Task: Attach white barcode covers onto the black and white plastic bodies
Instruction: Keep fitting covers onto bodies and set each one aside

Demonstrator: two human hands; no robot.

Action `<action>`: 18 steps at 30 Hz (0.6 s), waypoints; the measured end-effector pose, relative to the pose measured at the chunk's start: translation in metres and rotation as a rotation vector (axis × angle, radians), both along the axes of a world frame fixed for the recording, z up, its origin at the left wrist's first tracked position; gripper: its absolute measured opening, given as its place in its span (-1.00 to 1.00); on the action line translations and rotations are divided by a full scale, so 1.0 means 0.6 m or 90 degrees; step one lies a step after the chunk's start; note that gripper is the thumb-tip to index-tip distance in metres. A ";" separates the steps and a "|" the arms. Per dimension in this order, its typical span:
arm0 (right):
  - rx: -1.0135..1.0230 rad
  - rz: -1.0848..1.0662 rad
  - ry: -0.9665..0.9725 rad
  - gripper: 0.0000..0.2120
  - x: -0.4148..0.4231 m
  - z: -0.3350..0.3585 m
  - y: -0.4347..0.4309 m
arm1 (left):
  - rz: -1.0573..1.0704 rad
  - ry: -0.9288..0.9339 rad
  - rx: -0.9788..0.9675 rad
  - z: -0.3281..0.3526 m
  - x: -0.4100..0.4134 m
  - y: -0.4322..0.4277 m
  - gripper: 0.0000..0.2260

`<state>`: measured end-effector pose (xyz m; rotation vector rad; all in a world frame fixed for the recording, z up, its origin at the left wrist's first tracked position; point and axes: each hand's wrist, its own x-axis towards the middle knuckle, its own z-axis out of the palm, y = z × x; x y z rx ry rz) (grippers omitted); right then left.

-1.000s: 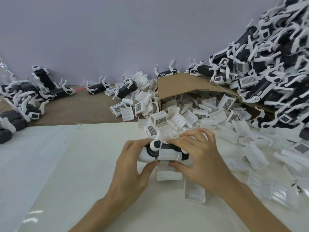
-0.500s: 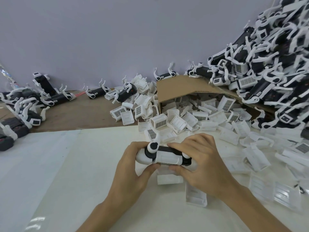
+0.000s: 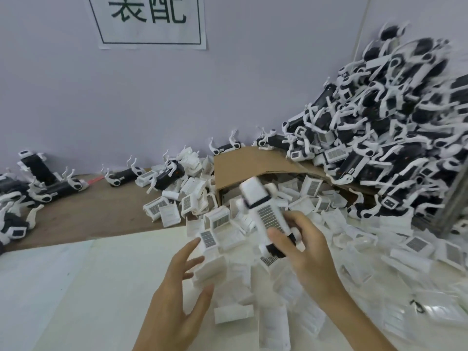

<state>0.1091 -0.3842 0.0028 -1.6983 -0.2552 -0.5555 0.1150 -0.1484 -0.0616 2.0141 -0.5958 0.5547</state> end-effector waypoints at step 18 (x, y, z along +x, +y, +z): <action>0.294 -0.032 0.171 -0.66 0.125 0.332 -0.138 | -0.095 0.135 0.031 0.000 0.035 -0.015 -0.48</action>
